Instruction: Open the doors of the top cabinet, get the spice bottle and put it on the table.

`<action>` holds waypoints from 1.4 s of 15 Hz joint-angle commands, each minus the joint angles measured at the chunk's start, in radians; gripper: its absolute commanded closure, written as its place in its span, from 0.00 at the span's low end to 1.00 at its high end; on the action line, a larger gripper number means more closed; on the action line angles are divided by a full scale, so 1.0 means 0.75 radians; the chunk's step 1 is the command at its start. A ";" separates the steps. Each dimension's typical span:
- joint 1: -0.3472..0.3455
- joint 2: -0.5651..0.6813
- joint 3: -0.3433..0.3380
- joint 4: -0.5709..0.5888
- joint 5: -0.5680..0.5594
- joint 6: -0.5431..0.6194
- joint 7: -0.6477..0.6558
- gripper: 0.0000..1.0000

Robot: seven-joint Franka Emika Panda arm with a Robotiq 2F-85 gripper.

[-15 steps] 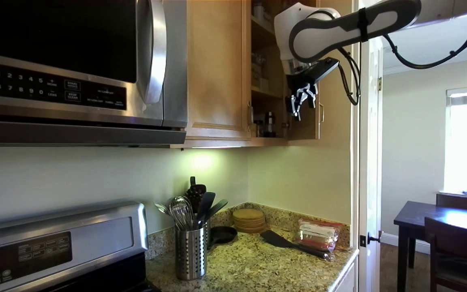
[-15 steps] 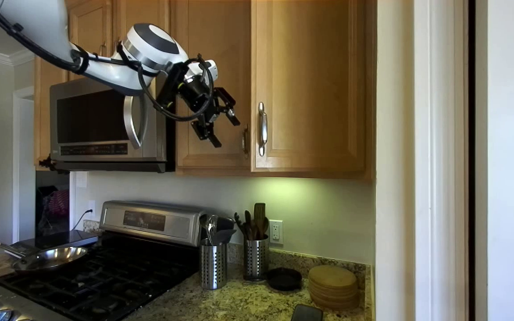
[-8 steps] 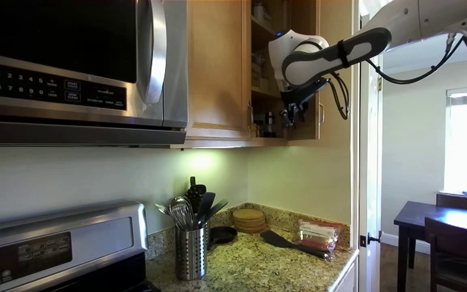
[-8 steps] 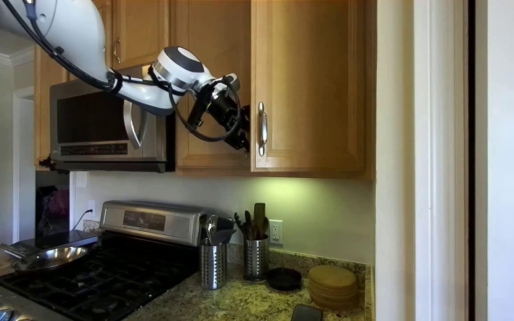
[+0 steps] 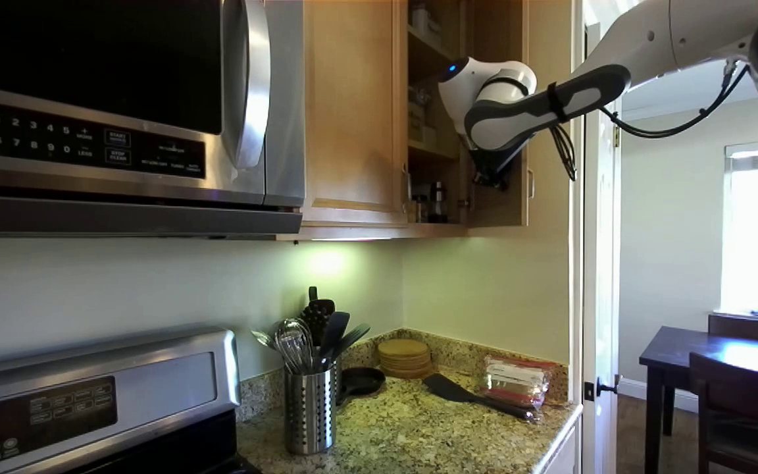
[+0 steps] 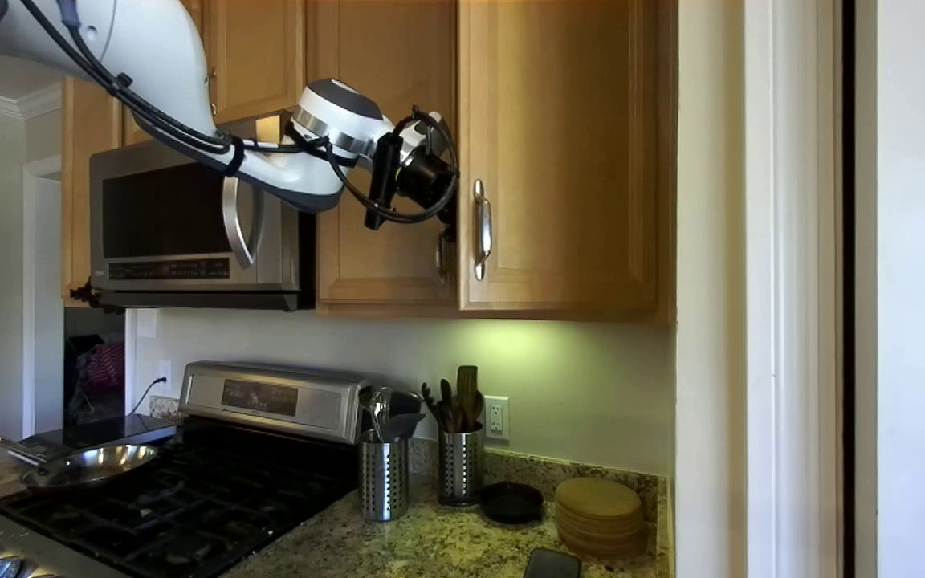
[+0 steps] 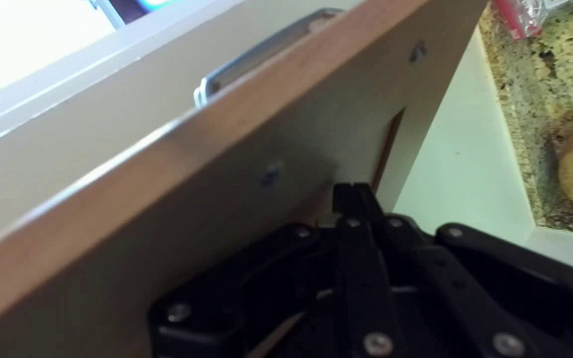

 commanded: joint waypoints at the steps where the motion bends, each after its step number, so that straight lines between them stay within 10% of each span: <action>1: -0.013 -0.014 -0.025 0.000 -0.121 -0.104 0.055 1.00; 7: -0.035 -0.052 -0.031 0.029 0.059 -0.133 0.021 0.98; 8: -0.033 -0.056 -0.027 0.055 0.148 -0.118 0.013 0.74; 21: -0.149 0.134 -0.083 0.220 0.960 0.194 -0.263 0.02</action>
